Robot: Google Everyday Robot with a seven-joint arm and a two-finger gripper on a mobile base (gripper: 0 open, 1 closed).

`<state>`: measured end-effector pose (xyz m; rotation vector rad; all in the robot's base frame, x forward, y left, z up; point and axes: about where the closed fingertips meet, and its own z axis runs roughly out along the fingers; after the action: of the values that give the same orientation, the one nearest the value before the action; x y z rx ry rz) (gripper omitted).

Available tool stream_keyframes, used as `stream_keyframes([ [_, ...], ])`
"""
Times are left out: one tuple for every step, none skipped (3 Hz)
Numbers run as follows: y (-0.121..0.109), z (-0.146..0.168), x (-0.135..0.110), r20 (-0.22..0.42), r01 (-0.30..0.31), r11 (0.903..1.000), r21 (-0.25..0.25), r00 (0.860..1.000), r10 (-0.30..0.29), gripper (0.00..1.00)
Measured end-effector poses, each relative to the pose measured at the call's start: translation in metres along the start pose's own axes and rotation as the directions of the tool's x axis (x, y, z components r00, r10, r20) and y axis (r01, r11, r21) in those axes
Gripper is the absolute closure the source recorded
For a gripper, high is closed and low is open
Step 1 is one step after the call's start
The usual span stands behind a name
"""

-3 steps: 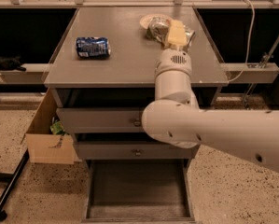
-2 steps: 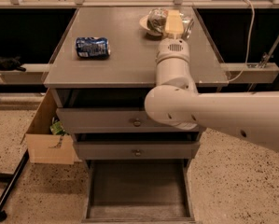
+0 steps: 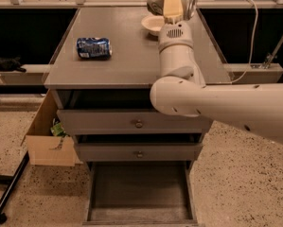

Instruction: Pick 7up can from bottom drawer and place on counter

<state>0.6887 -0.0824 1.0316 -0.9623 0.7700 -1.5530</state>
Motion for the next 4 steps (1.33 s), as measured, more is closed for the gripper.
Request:
stream_keyframes([
  [-0.027, 0.040, 0.004, 0.014, 0.357, 0.9224, 0.148, 0.932, -0.363, 1.00],
  [-0.036, 0.036, 0.001, 0.016, 0.400, 0.8990, 0.179, 0.912, -0.409, 1.00],
  [-0.036, 0.036, 0.002, 0.014, 0.390, 0.9039, 0.175, 0.917, -0.399, 1.00],
  [-0.042, 0.047, 0.001, 0.020, 0.406, 0.8858, 0.224, 0.907, -0.421, 1.00],
])
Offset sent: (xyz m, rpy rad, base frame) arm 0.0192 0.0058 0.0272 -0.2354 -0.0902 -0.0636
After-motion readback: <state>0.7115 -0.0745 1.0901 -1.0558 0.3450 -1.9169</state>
